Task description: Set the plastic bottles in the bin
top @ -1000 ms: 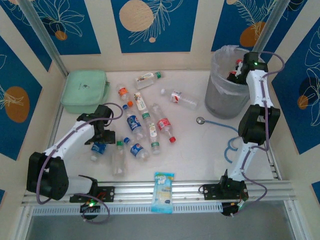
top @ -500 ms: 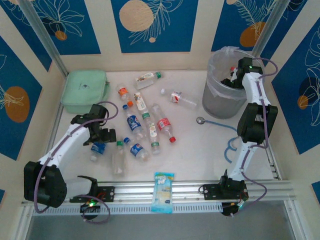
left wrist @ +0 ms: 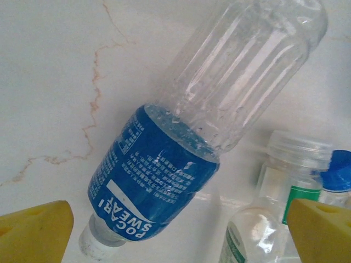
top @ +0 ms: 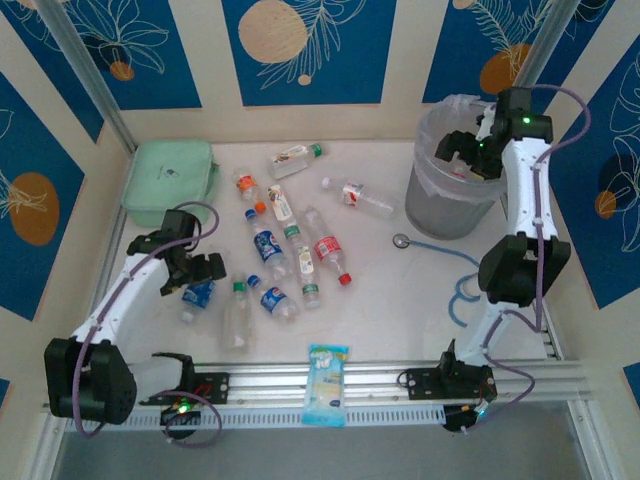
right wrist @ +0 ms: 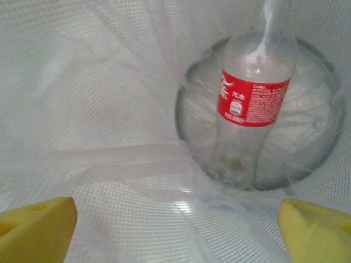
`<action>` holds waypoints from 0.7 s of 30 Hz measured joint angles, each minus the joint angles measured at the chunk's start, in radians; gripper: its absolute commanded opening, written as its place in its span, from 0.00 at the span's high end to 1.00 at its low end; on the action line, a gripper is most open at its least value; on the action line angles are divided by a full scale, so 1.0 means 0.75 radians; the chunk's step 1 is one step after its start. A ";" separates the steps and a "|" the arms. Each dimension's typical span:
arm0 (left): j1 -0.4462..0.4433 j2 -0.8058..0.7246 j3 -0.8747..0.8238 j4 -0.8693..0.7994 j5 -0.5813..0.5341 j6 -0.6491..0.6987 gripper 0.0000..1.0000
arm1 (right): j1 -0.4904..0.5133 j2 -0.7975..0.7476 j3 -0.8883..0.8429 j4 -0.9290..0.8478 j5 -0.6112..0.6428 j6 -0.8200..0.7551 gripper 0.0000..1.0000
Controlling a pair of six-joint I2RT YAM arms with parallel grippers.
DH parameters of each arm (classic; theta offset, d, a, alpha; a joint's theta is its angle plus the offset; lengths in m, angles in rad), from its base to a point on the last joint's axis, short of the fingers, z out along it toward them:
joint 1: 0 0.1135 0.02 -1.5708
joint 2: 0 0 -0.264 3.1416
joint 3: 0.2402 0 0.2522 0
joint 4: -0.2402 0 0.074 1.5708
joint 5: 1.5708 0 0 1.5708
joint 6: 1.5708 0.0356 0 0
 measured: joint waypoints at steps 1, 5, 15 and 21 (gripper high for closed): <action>0.000 0.001 -0.015 0.010 -0.005 -0.001 0.00 | -0.009 -0.025 0.002 -0.001 -0.024 0.013 0.05; 0.000 0.036 -0.065 0.041 -0.003 -0.015 0.08 | -0.040 -0.126 0.001 0.017 -0.146 0.076 0.05; 0.001 0.061 -0.153 0.141 -0.015 -0.039 0.47 | -0.054 -0.452 -0.226 0.344 -0.552 0.310 0.07; 0.001 0.033 -0.152 0.236 -0.019 -0.058 0.61 | -0.002 -0.608 -0.410 0.444 -0.610 0.390 0.09</action>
